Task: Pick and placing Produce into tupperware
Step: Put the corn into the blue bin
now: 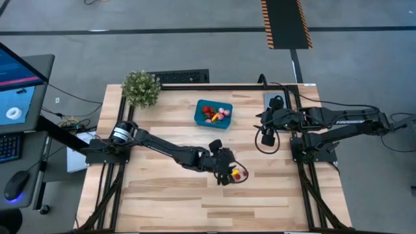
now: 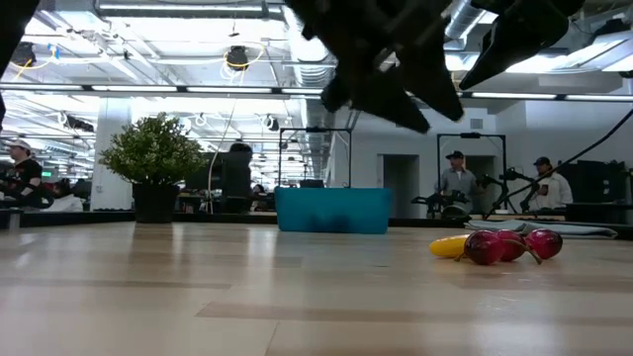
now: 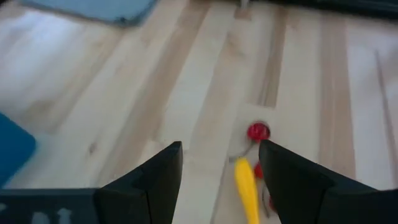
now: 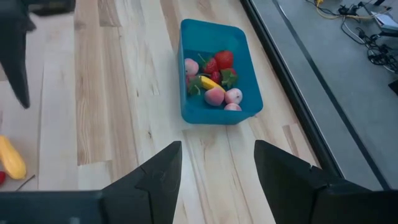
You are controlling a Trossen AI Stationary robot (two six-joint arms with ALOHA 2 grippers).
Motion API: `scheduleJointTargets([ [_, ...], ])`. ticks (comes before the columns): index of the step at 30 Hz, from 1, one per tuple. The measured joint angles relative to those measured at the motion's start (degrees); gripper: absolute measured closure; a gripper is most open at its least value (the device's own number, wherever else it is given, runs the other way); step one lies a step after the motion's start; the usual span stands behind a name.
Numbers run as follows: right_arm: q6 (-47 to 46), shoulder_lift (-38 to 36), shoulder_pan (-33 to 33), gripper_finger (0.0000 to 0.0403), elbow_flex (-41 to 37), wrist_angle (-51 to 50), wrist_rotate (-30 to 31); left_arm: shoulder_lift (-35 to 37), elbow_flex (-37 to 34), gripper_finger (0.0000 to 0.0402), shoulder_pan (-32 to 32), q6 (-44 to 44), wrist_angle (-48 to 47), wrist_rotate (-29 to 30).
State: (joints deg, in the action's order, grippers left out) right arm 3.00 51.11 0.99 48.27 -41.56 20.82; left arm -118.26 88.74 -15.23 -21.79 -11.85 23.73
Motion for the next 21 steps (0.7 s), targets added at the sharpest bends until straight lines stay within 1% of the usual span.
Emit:
scheduleJointTargets([
  [7,0.0,0.0,0.0,0.0178,0.0,0.0,0.0,0.0,-8.4,0.0198,-0.2,1.2,10.0,-2.4],
  [10,0.0,0.0,0.0,0.0178,0.0,0.0,0.0,0.0,-10.9,0.0198,-0.5,1.2,13.1,-2.4],
  [14,0.0,0.0,0.0,0.0178,0.0,0.1,0.0,0.0,-12.2,0.0198,-0.6,1.6,13.3,-2.3],
  [18,0.0,0.0,0.0,0.0178,0.0,0.2,0.0,-3.2,-11.9,0.0198,-0.5,3.9,16.9,-2.0],
  [19,0.0,0.0,0.0,0.0178,0.0,0.2,0.0,-4.9,-11.1,0.0198,-0.5,4.3,19.5,-2.6],
  [20,0.0,0.0,0.0,0.0178,0.0,0.2,0.0,-6.0,-10.7,0.0198,-0.5,4.8,19.8,-3.0],
  [21,0.0,0.0,0.0,0.0178,0.0,0.1,0.0,-6.6,-10.5,0.0198,-0.5,4.9,17.8,-2.7],
])
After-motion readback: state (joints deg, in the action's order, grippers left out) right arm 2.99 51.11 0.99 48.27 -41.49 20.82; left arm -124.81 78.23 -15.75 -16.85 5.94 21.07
